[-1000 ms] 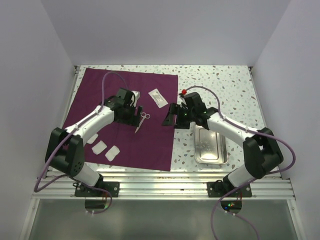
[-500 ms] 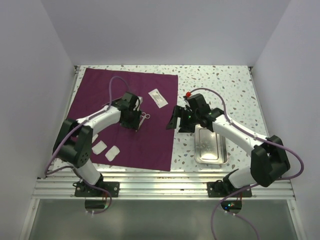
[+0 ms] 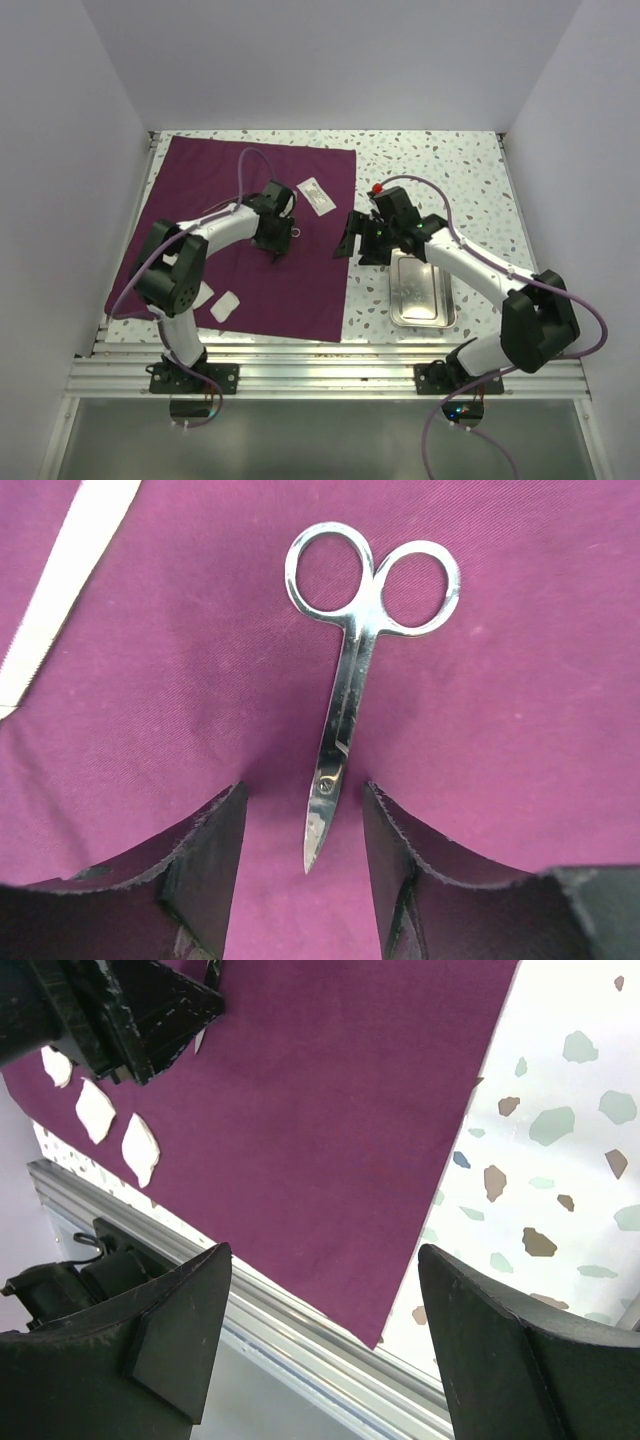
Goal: Prepare the surgical pack
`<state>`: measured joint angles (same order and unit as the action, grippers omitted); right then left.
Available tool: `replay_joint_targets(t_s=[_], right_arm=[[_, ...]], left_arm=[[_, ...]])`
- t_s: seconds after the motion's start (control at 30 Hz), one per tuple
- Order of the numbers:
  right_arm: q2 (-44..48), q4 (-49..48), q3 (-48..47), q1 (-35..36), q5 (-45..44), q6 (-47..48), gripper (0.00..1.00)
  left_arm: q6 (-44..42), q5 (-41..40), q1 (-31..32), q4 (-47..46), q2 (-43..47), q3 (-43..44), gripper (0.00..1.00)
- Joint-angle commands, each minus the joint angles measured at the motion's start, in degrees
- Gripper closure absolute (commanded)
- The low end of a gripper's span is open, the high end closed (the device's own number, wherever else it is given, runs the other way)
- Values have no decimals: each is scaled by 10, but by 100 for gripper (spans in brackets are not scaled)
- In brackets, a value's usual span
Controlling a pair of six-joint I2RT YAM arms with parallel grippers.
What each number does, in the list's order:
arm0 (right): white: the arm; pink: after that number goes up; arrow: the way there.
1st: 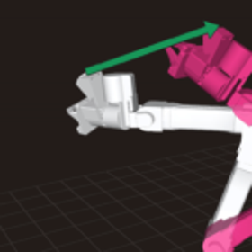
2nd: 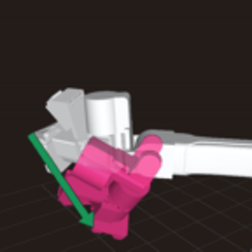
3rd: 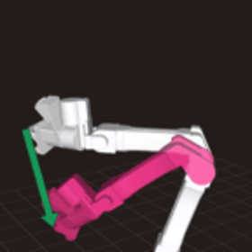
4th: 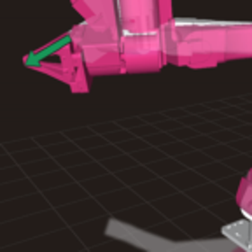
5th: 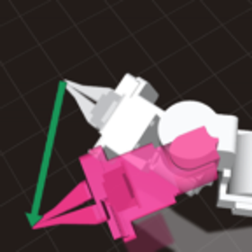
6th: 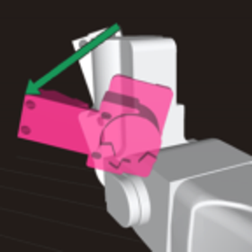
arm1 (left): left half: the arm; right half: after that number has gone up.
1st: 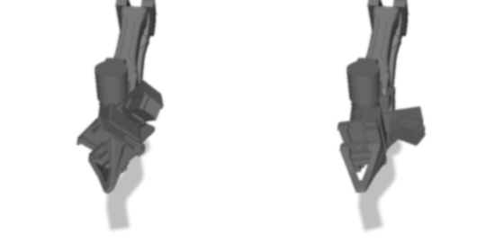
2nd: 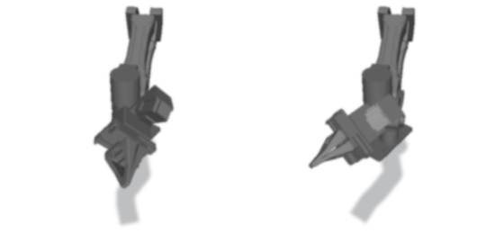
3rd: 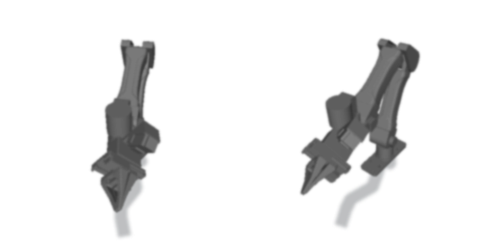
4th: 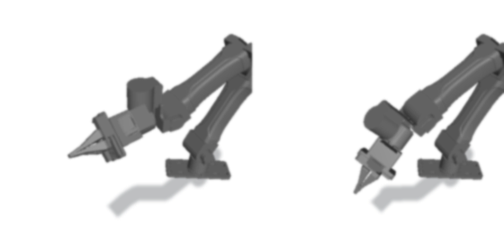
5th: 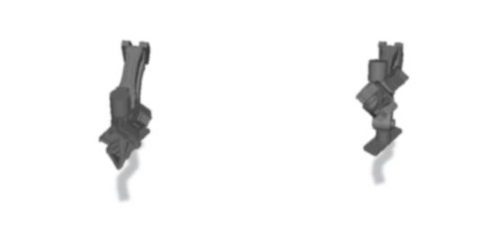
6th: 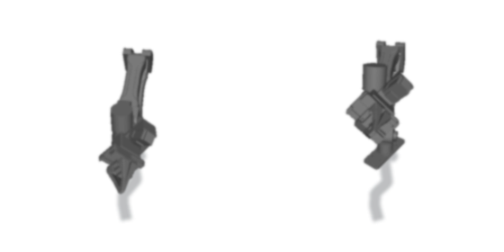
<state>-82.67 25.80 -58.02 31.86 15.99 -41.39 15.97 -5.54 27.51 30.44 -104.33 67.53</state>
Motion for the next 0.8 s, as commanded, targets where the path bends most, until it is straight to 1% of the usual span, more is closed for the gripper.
replay_joint_targets(t_s=[0.0,0.07,0.27,0.3,0.37,0.4,0.43,0.47,0.67,0.77], right_arm=[[-7,7,-24,2,-3,-1,21],[-9,7,-24,2,-5,1,21],[-16,1,-16,1,-4,1,21],[-19,-1,-15,2,-4,1,21],[-28,-9,-16,1,-3,1,21],[-34,-13,-17,1,4,-1,21],[-44,-22,-24,2,6,-2,21],[-49,-29,-26,3,10,-3,21],[-95,-78,-55,7,26,-8,21],[-113,-102,-68,7,28,-25,24]], left_arm=[[12,-13,4,-18,-17,5,47],[11,-11,3,-27,-22,-5,50],[6,4,4,-38,-37,-18,63],[6,6,4,-40,-38,-21,71],[6,12,4,-47,-38,-29,83],[6,15,4,-46,-37,-29,93],[4,18,4,-43,-33,-29,98],[4,18,4,-42,-30,-28,100],[-1,40,4,-13,-4,-3,100],[3,70,4,4,7,12,100]])
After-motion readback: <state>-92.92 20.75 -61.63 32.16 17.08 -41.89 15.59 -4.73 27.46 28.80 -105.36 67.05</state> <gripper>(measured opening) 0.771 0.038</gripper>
